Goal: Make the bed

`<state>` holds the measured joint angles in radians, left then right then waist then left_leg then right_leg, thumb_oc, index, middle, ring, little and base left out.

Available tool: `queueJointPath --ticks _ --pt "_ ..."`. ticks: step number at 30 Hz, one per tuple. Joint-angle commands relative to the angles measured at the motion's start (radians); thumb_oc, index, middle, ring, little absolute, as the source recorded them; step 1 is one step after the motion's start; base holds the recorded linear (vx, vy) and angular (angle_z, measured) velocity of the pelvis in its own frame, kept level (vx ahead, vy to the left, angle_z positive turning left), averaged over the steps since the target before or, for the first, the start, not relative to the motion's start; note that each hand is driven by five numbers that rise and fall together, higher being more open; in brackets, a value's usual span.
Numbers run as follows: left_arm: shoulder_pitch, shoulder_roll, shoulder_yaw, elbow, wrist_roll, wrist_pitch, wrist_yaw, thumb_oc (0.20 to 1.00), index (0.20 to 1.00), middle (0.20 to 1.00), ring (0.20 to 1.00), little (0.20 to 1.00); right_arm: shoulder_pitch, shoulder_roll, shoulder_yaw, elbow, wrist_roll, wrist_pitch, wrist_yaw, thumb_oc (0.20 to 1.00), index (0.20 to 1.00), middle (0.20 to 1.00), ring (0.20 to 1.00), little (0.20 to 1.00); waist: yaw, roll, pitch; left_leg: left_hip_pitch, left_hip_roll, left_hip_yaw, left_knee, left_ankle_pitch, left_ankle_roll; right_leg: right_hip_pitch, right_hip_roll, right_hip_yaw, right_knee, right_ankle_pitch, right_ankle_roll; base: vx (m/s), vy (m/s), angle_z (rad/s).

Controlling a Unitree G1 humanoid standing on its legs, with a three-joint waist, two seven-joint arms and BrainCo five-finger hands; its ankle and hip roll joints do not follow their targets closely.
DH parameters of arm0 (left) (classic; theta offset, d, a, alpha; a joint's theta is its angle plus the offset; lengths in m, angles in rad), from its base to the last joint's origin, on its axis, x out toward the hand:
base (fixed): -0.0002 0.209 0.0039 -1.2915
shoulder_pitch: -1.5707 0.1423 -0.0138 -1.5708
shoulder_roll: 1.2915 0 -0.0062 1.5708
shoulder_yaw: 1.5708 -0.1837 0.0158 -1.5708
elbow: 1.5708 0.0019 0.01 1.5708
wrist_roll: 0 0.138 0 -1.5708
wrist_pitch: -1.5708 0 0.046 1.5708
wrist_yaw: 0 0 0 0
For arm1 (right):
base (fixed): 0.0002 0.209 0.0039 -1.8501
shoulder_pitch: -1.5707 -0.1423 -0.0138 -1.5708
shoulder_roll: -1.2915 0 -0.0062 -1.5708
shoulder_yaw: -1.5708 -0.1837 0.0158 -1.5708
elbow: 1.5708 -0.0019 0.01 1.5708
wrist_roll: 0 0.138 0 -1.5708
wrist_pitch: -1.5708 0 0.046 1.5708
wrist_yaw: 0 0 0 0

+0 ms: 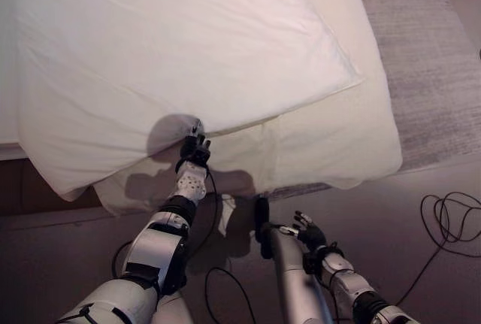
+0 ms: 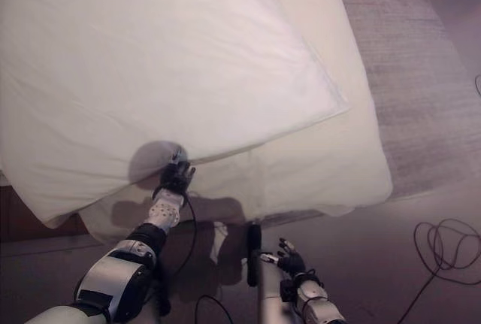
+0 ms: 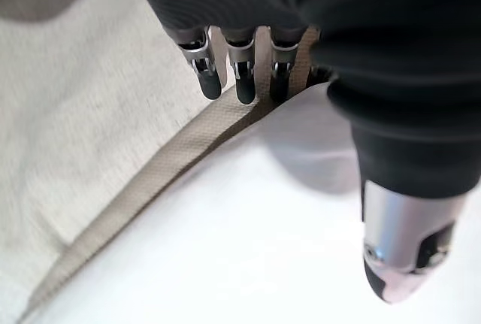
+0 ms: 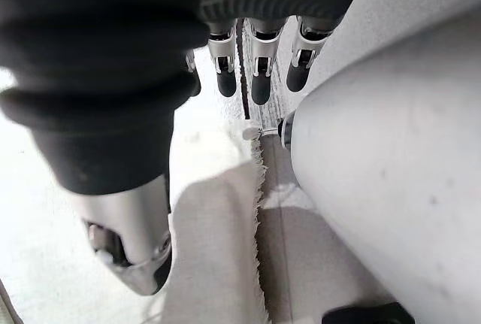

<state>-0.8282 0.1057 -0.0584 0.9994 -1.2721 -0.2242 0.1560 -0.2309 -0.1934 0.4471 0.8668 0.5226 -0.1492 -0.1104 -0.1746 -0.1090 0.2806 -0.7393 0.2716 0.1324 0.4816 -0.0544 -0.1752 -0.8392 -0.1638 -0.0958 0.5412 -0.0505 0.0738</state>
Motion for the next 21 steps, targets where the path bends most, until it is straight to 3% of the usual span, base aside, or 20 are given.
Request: queueJointPath --ticks 1,3,5,6,8,21 --pt "-0.092 0.012 0.009 -0.069 -0.001 -0.052 -0.023 1.000 1.000 1.000 1.000 1.000 0.034 0.005 0.003 -0.043 0.010 -0.040 -0.016 1.000 1.000 1.000 1.000 1.000 -0.006 0.040 -0.028 -0.072 -0.043 0.017 0.040 -0.028 0.079 0.031 0.045 -0.063 -0.071 0.002 0.020 0.01 -0.014 0.06" --pt "-0.095 0.006 0.006 -0.082 -0.010 -0.058 -0.022 1.000 1.000 1.000 1.000 1.000 0.033 0.007 0.003 -0.042 0.012 -0.043 -0.019 1.000 1.000 1.000 1.000 1.000 -0.005 0.041 -0.027 -0.072 -0.043 0.016 0.041 -0.028 0.079 0.031 0.045 -0.064 -0.069 0.002 0.019 0.00 -0.005 0.02" --pt "-0.092 0.002 0.003 -0.102 -0.013 -0.063 -0.027 0.818 0.818 0.818 0.818 0.818 0.035 0.011 0.003 -0.043 0.011 -0.044 -0.021 1.000 1.000 1.000 1.000 1.000 -0.005 0.040 -0.026 -0.072 -0.043 0.015 0.039 -0.027 0.080 0.033 0.045 -0.066 -0.071 0.002 0.018 0.00 0.000 0.00" --pt "-0.087 0.002 0.005 -0.115 -0.015 -0.072 -0.032 0.379 0.379 0.379 0.379 0.379 0.035 0.012 0.003 -0.041 0.011 -0.047 -0.023 1.000 1.000 1.000 1.000 1.000 -0.003 0.040 -0.025 -0.071 -0.043 0.014 0.038 -0.027 0.080 0.034 0.046 -0.066 -0.073 0.003 0.017 0.00 0.000 0.00" --pt "-0.086 0.001 0.005 -0.119 -0.016 -0.073 -0.032 0.200 0.200 0.200 0.200 0.200 0.034 0.014 0.004 -0.040 0.012 -0.048 -0.024 1.000 1.000 1.000 1.000 1.000 -0.002 0.041 -0.024 -0.070 -0.044 0.014 0.038 -0.027 0.081 0.035 0.047 -0.065 -0.074 0.003 0.017 0.00 0.000 0.00" --pt "-0.086 -0.007 -0.014 -0.177 -0.036 -0.095 -0.056 0.200 0.200 0.200 0.200 0.200 0.019 0.023 0.022 -0.069 0.026 -0.059 -0.027 1.000 1.000 1.000 1.000 1.000 0.005 0.041 -0.016 -0.057 -0.047 0.015 0.022 -0.019 0.083 0.050 0.048 -0.061 -0.093 0.013 0.019 0.00 0.000 0.00"
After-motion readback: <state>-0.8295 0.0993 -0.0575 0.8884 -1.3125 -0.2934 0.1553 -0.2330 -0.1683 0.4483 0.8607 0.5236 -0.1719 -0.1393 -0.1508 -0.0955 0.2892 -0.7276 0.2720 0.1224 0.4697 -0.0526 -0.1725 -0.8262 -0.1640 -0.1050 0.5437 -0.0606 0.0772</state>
